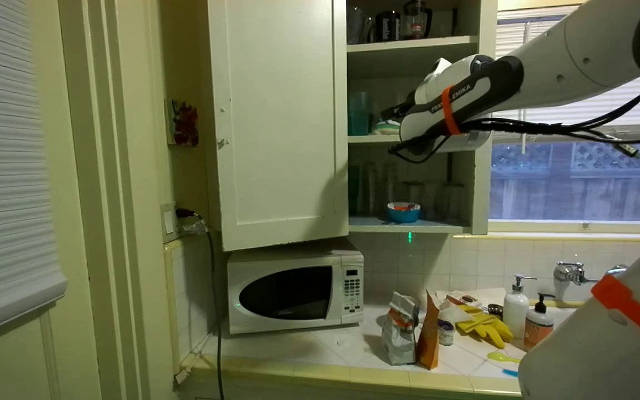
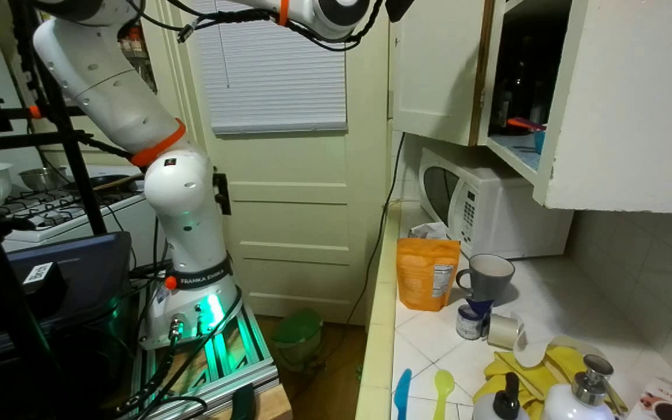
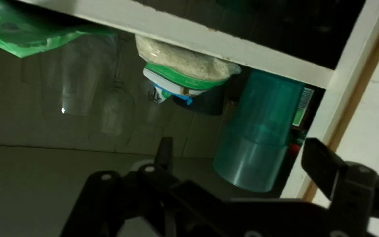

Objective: Move the cup to the shelf below it

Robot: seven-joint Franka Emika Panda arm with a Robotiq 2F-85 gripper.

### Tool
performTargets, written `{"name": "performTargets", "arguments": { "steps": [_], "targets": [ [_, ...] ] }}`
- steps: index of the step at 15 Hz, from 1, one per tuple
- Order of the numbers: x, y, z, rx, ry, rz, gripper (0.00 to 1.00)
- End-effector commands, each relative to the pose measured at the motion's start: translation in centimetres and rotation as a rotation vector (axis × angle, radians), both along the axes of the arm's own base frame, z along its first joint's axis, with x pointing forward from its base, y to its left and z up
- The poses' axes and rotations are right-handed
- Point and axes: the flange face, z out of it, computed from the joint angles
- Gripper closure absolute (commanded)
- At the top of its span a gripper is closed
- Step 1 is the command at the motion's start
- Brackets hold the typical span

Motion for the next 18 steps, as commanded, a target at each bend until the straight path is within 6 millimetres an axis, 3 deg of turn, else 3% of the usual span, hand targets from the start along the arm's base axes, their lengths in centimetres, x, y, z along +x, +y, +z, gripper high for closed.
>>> {"name": "performTargets", "arguments": {
  "steps": [1, 4, 9, 18],
  "targets": [
    [0.2, -0.6, -0.2, -0.001, 0.008, -0.015, 0.00],
    [1.0, -0.8, -0.7, 0.005, 0.025, -0.016, 0.00],
    [3.3, 0.8, -2.0, 0.137, -0.037, 0.091, 0.00],
    [3.4, -1.2, -2.3, 0.198, -0.117, 0.123, 0.00]
  ]
}}
